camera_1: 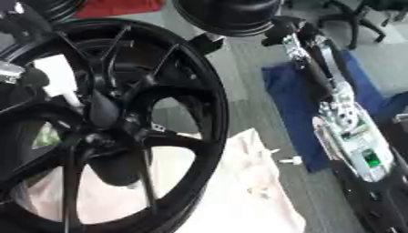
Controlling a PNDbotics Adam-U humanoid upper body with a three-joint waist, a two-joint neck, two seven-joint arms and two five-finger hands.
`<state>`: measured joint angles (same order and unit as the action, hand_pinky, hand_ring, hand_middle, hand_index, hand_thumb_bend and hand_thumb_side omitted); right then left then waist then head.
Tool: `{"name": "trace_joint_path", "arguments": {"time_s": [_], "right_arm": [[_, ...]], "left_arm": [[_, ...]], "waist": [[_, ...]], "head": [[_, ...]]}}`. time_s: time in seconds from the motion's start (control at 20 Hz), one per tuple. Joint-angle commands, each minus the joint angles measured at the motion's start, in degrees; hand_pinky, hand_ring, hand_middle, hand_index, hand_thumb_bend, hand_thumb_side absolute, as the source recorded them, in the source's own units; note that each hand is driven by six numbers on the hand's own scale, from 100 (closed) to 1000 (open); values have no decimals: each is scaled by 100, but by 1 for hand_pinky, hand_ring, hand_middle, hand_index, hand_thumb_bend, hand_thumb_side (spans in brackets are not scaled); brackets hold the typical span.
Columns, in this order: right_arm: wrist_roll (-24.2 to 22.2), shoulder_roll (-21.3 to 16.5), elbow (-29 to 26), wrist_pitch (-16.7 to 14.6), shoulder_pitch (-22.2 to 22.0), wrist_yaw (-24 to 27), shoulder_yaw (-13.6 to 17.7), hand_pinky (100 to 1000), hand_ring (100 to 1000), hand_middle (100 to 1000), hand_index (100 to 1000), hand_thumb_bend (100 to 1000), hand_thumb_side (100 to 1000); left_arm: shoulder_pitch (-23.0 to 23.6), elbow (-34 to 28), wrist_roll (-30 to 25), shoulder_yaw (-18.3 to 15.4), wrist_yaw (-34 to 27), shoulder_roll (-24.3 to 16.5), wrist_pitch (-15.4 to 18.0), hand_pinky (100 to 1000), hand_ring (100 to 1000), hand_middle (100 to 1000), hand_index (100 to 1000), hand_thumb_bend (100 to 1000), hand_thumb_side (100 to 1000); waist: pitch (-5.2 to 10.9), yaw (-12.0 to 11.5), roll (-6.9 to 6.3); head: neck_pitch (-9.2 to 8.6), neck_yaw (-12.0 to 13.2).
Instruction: Pull the pin out of the wheel hub.
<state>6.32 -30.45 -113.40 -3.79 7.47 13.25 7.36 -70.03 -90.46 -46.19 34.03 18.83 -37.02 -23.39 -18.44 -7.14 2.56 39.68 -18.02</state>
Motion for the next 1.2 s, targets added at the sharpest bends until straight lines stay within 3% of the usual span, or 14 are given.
{"name": "trace_joint_path", "arguments": {"time_s": [0.05, 0.8, 1.2], "right_arm": [[-15, -62, -119, -2, 42, 9, 26, 984, 693, 643, 776, 100, 675], [-20, 5, -119, 23, 61, 21, 11, 987, 691, 641, 776, 100, 693], [-37, 19, -119, 30, 56, 31, 8, 989, 691, 641, 777, 100, 698]], "left_arm": [[-61, 5, -248, -27, 84, -37, -303, 870, 766, 748, 880, 640, 572], [96, 158, -219, 36, 163, 70, -350, 814, 677, 642, 809, 614, 522], [95, 138, -203, 65, 105, 91, -387, 801, 650, 611, 785, 615, 497]], "waist": [[80, 1, -19], [2, 94, -24], [10, 110, -29]], "head": [[-47, 19], [-80, 51], [-205, -219]]}}
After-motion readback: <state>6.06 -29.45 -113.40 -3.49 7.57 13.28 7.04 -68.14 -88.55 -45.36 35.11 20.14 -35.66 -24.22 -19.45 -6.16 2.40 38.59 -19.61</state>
